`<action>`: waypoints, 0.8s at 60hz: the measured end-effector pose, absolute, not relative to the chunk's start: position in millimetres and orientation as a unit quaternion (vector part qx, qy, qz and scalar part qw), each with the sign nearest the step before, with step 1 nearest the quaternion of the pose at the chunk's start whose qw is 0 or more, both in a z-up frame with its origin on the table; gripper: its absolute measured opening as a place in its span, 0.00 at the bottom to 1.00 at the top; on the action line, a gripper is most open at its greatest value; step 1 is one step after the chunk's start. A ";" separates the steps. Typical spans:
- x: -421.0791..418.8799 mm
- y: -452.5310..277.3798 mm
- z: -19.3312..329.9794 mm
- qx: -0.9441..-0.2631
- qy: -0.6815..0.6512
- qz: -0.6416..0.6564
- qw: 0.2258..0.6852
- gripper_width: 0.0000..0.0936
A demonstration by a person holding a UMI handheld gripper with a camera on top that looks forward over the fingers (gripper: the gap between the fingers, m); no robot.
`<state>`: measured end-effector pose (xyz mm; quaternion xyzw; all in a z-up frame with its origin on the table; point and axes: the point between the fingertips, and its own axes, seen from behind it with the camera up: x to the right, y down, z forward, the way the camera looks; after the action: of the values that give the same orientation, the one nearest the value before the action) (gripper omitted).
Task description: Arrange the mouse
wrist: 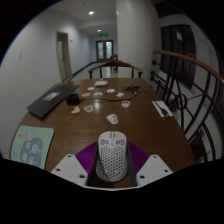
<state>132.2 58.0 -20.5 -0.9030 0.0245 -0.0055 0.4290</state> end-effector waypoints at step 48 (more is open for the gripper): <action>-181.3 27.3 43.8 -0.879 -0.059 0.043 0.472 0.42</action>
<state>-181.3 27.3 43.8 -0.8786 -0.0595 0.0433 0.4719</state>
